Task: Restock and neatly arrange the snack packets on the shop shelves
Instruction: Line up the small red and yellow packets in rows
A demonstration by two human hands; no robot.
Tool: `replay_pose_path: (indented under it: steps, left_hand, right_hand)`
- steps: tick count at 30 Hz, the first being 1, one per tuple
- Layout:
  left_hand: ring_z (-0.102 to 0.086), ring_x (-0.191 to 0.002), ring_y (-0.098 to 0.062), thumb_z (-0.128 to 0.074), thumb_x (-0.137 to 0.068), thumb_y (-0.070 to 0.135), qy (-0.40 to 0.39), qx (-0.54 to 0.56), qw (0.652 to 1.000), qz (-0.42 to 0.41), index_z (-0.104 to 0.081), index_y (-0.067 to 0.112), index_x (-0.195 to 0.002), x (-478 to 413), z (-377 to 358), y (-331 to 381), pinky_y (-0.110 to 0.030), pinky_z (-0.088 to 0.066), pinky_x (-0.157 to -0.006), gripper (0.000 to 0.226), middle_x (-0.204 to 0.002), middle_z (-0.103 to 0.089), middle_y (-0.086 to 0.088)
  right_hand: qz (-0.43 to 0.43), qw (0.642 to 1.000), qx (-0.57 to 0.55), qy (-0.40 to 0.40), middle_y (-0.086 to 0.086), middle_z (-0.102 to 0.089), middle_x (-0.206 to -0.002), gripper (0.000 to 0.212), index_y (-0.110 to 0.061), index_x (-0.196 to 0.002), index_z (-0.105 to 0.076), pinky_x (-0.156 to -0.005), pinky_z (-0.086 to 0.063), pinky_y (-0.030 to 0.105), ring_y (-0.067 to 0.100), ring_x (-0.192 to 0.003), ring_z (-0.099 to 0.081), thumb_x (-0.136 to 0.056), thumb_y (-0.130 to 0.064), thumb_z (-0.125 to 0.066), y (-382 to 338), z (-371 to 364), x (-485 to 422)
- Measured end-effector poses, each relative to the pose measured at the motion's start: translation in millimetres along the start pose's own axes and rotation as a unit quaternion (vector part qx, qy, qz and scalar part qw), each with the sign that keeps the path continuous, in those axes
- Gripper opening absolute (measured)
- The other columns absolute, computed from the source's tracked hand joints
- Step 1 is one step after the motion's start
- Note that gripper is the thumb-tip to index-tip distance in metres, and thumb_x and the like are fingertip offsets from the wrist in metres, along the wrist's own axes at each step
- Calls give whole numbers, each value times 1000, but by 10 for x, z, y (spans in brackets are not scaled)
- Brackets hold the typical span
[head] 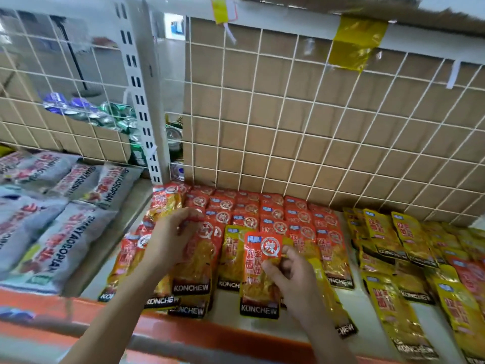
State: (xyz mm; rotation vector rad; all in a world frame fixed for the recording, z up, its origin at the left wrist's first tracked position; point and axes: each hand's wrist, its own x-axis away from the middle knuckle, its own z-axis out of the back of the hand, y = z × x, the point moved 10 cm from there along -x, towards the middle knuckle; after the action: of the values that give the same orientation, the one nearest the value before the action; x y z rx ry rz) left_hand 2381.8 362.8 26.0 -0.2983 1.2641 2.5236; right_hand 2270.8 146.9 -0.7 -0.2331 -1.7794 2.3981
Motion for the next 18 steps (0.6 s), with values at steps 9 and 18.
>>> replay_pose_path:
  steps: [9, 18]
  left_hand:
    - [-54, -85, -18, -67, -83, 17, -14, -126, 988, -93, -66, 15, -95, 51, -251, 31, -29, -43, -73, 12, -93, -58, 2]
    - [-48, -103, -17, -54, -92, 25, -47, -155, 981, -105, -60, 20, -109, 54, -368, 93, -32, -39, -88, 20, -109, -55, 4]
  right_hand:
    - [-55, 984, 168, 25, -12, -60, -90, 62, -21, -133, -43, -70, -51, 14, 1, -79, -60, -79, -31, -71, 155, -399, -43]
    - [-33, 943, 329, 32, -11, -45, -131, 64, -29, -136, -40, -100, -42, 26, 9, -120, -46, -80, -50, -63, 143, -376, -43]
